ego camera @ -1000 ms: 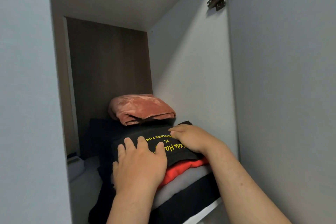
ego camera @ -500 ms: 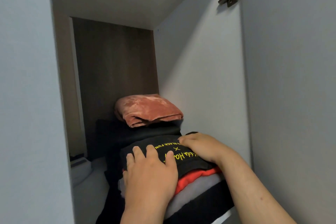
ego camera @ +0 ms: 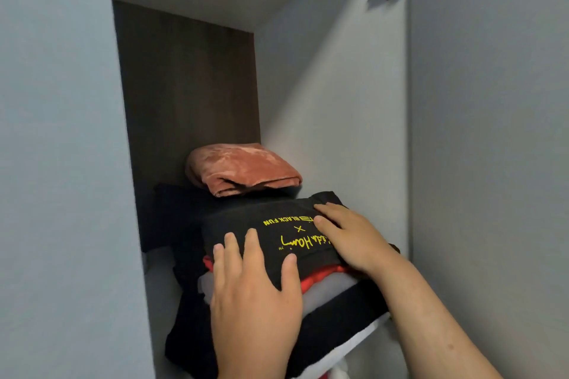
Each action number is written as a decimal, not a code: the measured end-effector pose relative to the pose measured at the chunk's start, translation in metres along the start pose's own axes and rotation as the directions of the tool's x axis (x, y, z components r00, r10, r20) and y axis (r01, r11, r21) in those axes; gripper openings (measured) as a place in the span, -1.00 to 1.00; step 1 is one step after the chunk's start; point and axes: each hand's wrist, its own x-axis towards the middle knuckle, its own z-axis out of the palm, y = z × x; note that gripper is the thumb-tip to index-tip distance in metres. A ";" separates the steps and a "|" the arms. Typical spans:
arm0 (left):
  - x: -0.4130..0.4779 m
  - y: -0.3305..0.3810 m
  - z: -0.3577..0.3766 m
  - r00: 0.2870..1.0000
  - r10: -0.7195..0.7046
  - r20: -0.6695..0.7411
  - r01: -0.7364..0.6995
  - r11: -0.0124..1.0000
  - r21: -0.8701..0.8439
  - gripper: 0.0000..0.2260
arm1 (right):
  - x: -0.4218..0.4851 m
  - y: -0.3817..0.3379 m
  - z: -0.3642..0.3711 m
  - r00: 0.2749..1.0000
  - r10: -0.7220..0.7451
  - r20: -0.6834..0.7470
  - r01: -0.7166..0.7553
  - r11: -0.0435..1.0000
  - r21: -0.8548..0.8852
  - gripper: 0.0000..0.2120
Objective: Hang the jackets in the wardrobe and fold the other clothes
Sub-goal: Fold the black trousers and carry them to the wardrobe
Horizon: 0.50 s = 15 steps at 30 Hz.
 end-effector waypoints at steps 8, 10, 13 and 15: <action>-0.049 -0.011 -0.013 0.977 0.186 0.106 -0.176 0.979 -0.099 -0.14 | -0.076 -0.013 -0.004 0.990 0.056 -0.128 -0.056 0.998 0.004 -0.52; -0.065 -0.018 -0.013 0.940 0.342 0.014 -0.335 0.928 -0.164 -0.26 | -0.103 -0.015 -0.001 0.986 0.064 -0.156 -0.061 0.998 0.019 -0.51; -0.091 -0.028 -0.015 0.873 0.481 -0.080 -0.482 0.827 -0.288 -0.40 | -0.146 -0.017 0.006 0.980 0.018 -0.198 -0.017 1.000 0.005 -0.49; -0.102 -0.037 -0.010 0.842 0.529 -0.105 -0.522 0.752 -0.402 -0.43 | -0.170 -0.014 0.015 0.979 0.013 -0.202 -0.017 1.000 -0.015 -0.49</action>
